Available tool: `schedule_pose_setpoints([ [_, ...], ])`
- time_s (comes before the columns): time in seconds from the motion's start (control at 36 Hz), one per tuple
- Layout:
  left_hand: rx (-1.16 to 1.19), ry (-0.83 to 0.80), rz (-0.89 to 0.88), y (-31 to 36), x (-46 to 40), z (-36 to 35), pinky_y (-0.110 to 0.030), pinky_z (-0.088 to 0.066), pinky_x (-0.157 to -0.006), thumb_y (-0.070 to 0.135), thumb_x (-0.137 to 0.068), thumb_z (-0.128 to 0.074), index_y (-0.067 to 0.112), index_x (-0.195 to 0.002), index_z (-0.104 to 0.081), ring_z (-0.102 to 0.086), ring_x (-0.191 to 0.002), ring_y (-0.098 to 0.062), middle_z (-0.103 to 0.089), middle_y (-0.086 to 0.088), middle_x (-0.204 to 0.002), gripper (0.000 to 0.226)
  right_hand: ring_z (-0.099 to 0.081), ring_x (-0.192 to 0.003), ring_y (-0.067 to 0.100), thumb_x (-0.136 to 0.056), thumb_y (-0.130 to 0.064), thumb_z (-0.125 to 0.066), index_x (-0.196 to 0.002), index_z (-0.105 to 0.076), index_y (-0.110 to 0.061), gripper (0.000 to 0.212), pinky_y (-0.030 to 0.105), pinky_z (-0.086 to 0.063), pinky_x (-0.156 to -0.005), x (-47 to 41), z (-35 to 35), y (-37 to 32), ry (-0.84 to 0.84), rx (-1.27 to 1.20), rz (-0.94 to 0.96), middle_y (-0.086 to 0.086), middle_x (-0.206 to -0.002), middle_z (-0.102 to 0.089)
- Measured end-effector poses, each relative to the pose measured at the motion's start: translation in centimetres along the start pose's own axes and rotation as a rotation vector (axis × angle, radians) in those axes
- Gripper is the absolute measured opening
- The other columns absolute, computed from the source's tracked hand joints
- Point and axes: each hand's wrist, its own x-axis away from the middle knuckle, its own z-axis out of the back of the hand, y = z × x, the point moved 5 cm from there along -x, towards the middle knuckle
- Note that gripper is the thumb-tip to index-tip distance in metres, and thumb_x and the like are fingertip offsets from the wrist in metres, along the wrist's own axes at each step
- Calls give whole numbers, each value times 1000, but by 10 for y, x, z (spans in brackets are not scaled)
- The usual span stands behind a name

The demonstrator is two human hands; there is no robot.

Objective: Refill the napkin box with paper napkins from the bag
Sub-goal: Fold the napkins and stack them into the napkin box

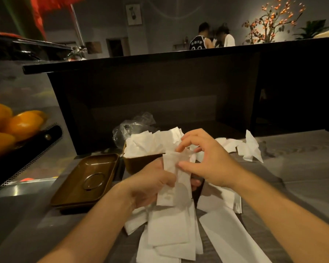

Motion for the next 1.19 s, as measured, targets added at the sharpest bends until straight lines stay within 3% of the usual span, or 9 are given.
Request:
schedule_pose_setpoints([
  [0.25, -13, -24, -12, 1, 5, -5, -40, -59, -89, -18, -90, -52, 29, -123, -56, -74, -101, -23, -77, -8, -100, 57, -51, -110, -8, -87, -37, -77, -87, -69, -33, 9, 4, -40, -77, 5, -3, -1, -27, -27, -35, -27, -114, -52],
  [0.36, 4, -38, -31, 4, 7, -6, -45, -54, -100, 15, -84, -70, 37, -124, -58, -71, -107, -22, -75, -2, -110, 47, -56, -107, -3, -89, -36, -75, -87, -71, -33, 5, 9, -46, -77, 3, -1, 0, 16, -62, -40, -24, -113, -55],
  [0.44, 58, -25, 2, 1, 7, -3, -48, -53, -101, 30, -69, -73, 38, -124, -59, -70, -109, -24, -74, -3, -112, 57, -64, -96, 2, -88, -29, -76, -84, -73, -29, 5, 19, -57, -68, 2, 2, 2, 52, -209, -74, -21, -111, -57],
  [0.58, 153, -8, 20, -2, 6, -1, -52, -53, -101, 20, -76, -74, 31, -124, -61, -72, -104, -28, -76, -8, -107, 50, -63, -97, 8, -91, -28, -73, -86, -70, -29, 6, 18, -56, -66, 3, 6, 4, 140, -137, -72, -14, -108, -60],
  [0.69, 68, 2, -15, 0, 4, -1, -51, -56, -95, -5, -94, -55, 21, -127, -57, -73, -100, -31, -75, -16, -104, 42, -61, -98, 7, -89, -29, -76, -105, -59, -36, 24, 13, -54, -59, 4, 0, 6, 41, -171, -145, -15, -114, -58],
  [0.78, -6, -31, -33, 1, 5, -2, -37, -62, -80, -10, -94, -52, 20, -120, -60, -75, -92, -24, -77, -9, -96, 41, -68, -90, 13, -88, -36, -76, -112, -59, -37, 29, 17, -56, -63, 5, -6, 7, -95, -199, -179, -18, -108, -62],
  [0.92, -93, 19, -54, 1, 4, 2, -31, -61, -77, 8, -96, -62, 23, -116, -64, -75, -94, -17, -77, -2, -101, 25, -66, -91, 3, -94, -31, -69, -99, -68, -28, 5, 28, -57, -85, 3, 4, 9, -12, -190, -146, -16, -93, -69],
  [1.06, -413, 249, -187, 6, 1, 23, -26, -60, -83, 28, -94, -68, 40, -104, -65, -70, -93, -6, -70, 13, -103, 16, -69, -95, 4, -91, -26, -73, -108, -65, -32, 19, 26, -61, -83, 5, 8, 18, -97, -200, -189, -14, -103, -70],
  [1.19, -639, 341, -250, 10, 0, 29, -19, -57, -73, 26, -84, -80, 42, -108, -58, -62, -98, -9, -60, 18, -107, 36, -64, -101, 7, -90, -19, -74, -104, -66, -39, 26, 25, -57, -86, 9, 1, 24, -168, -92, -179, -15, -105, -66],
])
